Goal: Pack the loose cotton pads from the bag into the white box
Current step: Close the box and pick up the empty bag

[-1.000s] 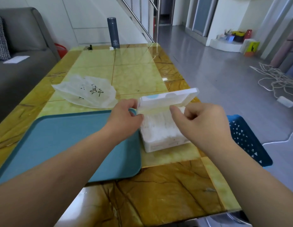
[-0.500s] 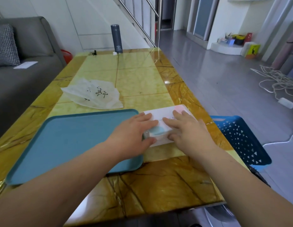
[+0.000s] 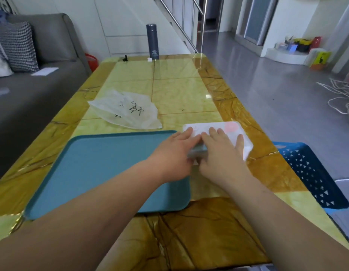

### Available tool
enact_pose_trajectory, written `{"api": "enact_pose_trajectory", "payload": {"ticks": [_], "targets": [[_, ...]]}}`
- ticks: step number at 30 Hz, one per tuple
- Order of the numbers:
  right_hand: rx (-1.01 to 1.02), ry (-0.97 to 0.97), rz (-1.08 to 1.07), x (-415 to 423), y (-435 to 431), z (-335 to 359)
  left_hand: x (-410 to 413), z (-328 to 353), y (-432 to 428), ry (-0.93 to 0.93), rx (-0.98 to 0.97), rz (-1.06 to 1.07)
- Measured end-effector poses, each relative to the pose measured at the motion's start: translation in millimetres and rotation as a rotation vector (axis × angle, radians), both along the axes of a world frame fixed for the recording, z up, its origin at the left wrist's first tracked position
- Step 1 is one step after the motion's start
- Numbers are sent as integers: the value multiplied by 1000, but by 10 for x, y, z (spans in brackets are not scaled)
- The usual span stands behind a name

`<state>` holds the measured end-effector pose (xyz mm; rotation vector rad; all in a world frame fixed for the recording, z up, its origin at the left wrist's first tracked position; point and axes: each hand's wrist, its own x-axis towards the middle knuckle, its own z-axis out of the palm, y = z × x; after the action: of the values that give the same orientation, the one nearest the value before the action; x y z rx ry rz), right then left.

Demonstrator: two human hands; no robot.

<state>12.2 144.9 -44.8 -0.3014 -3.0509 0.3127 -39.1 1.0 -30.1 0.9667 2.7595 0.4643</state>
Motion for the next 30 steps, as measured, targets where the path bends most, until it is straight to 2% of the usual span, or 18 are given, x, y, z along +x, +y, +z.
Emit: {"api": "enact_pose_trajectory", "payload": {"ticks": [2,5,7,10,12,17,22,27,30], "targets": [[-24,-4,29,-87,-73,20,-64,33,-127,-48,111,101],[-46,-5,26,-227,-165,37,-323,43,-457,98,141,346],[-72,26,15,-306,-252,29,-517,51,-652,120,200,556],[-107,72,74,-395,-436,-1,-747,27,-815,-68,423,785],[-112,99,123,-431,-559,-23,-855,-28,-857,-200,525,788],[-149,167,175,-466,-670,-70,-1096,-99,-860,-360,752,731],[-218,216,165,-462,-634,-124,-1219,-59,-887,-562,885,784],[-246,206,180,-439,-671,-107,-1270,59,-817,-518,947,782],[-280,264,168,-457,-661,-150,-1340,91,-758,-587,919,733]]}}
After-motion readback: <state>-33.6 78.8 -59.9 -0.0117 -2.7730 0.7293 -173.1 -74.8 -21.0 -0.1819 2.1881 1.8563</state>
